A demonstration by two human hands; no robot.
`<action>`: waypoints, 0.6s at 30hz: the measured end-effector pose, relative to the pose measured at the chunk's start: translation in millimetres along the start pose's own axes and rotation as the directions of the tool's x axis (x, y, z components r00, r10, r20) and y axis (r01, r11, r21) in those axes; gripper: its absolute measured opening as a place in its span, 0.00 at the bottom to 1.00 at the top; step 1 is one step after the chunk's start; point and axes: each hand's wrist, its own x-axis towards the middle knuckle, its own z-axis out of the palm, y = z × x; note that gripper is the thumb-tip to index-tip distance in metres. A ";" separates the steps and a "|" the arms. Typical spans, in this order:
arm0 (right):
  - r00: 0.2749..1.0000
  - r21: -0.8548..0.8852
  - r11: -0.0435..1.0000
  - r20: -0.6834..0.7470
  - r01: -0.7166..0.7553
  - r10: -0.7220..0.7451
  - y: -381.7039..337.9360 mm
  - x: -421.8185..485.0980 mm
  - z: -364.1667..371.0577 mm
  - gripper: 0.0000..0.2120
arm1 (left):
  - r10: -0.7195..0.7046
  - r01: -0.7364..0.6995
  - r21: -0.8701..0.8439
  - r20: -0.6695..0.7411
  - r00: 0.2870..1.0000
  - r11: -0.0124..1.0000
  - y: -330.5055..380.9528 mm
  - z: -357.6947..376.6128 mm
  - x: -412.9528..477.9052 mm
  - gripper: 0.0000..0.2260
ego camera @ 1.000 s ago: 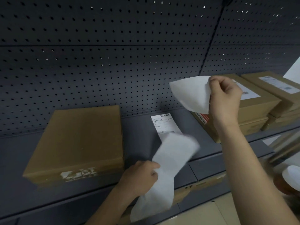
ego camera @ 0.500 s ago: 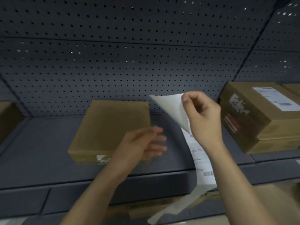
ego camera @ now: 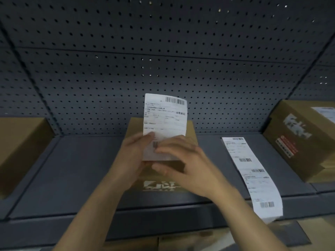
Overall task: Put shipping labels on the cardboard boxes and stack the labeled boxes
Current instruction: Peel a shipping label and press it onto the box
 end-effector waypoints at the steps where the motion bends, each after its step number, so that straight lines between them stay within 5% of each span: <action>1: 0.999 -0.005 1.000 -0.051 -0.011 0.011 -2.5 2.2 3.9 0.15 | -0.001 0.001 0.002 -0.003 1.000 1.000 2.1 -7.7 3.8 0.09; 4: 0.938 -0.002 0.995 -0.333 -0.103 0.096 -4.3 10.9 10.6 0.08 | -0.047 0.047 0.003 -0.021 0.999 0.999 9.4 -29.3 14.2 0.08; 6: 0.839 0.178 0.940 -0.425 -0.291 0.340 0.2 17.6 10.9 0.03 | -0.075 0.075 0.008 0.003 0.997 0.997 12.5 -39.5 19.1 0.08; 10: 0.703 0.552 0.684 -0.227 -0.477 0.674 8.8 30.5 11.8 0.03 | -0.119 0.119 0.009 0.054 0.991 0.993 13.0 -48.2 27.7 0.09; 18: 0.673 0.650 0.576 -0.133 -0.495 0.728 22.0 35.9 21.3 0.07 | -0.159 0.159 0.009 0.089 0.983 0.987 2.4 -40.7 37.2 0.09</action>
